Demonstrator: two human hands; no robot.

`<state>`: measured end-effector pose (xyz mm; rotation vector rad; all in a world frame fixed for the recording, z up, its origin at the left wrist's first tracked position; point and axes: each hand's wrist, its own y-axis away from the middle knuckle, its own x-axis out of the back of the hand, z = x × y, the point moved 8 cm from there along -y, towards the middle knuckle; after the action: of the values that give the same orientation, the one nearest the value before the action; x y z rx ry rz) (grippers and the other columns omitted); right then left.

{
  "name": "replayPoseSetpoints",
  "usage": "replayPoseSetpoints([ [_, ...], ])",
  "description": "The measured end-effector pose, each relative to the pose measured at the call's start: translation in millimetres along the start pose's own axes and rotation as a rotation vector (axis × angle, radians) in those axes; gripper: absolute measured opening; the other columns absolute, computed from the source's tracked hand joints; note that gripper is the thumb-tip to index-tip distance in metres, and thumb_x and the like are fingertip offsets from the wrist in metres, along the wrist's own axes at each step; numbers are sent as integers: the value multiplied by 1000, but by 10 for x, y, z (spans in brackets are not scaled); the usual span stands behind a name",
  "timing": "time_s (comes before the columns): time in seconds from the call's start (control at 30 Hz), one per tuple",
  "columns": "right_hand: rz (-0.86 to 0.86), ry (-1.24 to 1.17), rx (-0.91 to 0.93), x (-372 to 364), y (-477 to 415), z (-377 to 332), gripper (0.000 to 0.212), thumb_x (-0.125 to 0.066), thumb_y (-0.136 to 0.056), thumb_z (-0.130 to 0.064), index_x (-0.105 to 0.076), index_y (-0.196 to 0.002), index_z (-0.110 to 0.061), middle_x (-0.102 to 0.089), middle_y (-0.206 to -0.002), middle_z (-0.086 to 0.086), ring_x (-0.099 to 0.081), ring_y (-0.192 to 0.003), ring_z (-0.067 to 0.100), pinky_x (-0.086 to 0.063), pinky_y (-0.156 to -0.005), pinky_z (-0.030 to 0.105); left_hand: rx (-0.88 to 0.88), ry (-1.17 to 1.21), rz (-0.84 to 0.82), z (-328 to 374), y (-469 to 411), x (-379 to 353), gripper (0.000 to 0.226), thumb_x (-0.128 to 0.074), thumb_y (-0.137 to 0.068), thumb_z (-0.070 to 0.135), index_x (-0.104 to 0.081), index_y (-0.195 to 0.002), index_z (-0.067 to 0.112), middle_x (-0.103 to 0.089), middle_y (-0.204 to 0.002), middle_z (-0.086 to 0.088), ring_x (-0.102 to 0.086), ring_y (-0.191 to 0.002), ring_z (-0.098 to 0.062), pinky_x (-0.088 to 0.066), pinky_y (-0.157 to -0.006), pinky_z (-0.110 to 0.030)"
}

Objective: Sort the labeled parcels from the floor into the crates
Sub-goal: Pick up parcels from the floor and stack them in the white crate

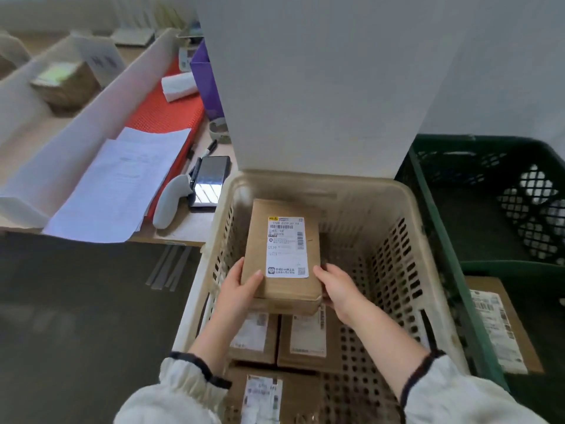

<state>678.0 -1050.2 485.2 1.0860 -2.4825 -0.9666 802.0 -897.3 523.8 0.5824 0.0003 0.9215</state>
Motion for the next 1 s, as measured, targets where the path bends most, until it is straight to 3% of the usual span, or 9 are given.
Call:
replayPoseSetpoints([
  [0.07, -14, 21, -4, -116, -378, -41, 35, -47, -98, -27, -52, -128, -11, -61, -123, 4, -60, -103, 20, -50, -83, 34, -15, -62, 44, -54, -310, 23, 62, -63, -87, 32, -37, -142, 20, -54, -132, -1, -54, -115, -19, -48, -97, -42],
  [0.17, -20, 51, -25, -197, -808, 58, 53, -55, -91, -37, -43, -138, -16, -56, -133, 5, -57, -116, 24, -47, -98, 46, -56, -180, 151, -126, -601, 56, 73, -67, -83, 32, -30, -145, 22, -47, -140, -1, -48, -125, -21, -41, -105, -42],
  [0.3, -38, 71, -7, -329, -947, 44, 41, -54, -93, -35, -51, -130, -17, -63, -121, 4, -62, -106, 24, -53, -89, 45, -140, -248, 281, -127, -682, 90, 71, -64, -87, 32, -27, -147, 22, -38, -147, 4, -36, -135, -18, -31, -108, -37],
  [0.43, -14, 58, -13, -360, -928, 44, 44, -52, -94, -31, -48, -134, -13, -62, -123, 6, -61, -106, 25, -52, -91, 46, -225, -428, 345, -101, -619, 49, 55, -58, -91, 31, -40, -142, 18, -34, -151, -2, -28, -140, -19, -25, -113, -37],
  [0.57, -17, 76, -1, -390, -870, 3, 31, -46, -98, -24, -56, -123, -9, -66, -114, 7, -62, -103, 24, -51, -92, 45, -222, -555, 321, -77, -599, 0, 52, -53, -94, 34, -39, -142, 19, -22, -156, -6, -16, -144, -22, -18, -115, -38],
  [0.77, 10, 89, 13, -435, -810, 7, 36, -44, -99, -28, -48, -131, -13, -62, -115, 4, -61, -100, 23, -53, -86, 42, -364, -916, 220, -125, -566, -204, 50, -28, -100, 41, -34, -146, 22, -21, -157, 7, -4, -147, -20, -8, -115, -50],
  [0.87, 25, 139, 26, -455, -773, -13, 38, -42, -100, -27, -44, -134, -12, -59, -117, 4, -58, -101, 21, -52, -88, 41, -386, -929, 210, -190, -574, -203, 76, 1, -85, 53, -31, -147, 21, -22, -157, 7, -7, -147, -18, -4, -116, -47],
  [1.0, 38, 248, 80, -461, -749, -58, 36, -41, -100, -27, -51, -128, -7, -60, -121, 7, -58, -102, 20, -50, -90, 35, -405, -962, 238, -213, -601, -190, 68, -11, -89, 45, -50, -136, 16, -43, -147, 1, -32, -140, -25, -25, -109, -54],
])
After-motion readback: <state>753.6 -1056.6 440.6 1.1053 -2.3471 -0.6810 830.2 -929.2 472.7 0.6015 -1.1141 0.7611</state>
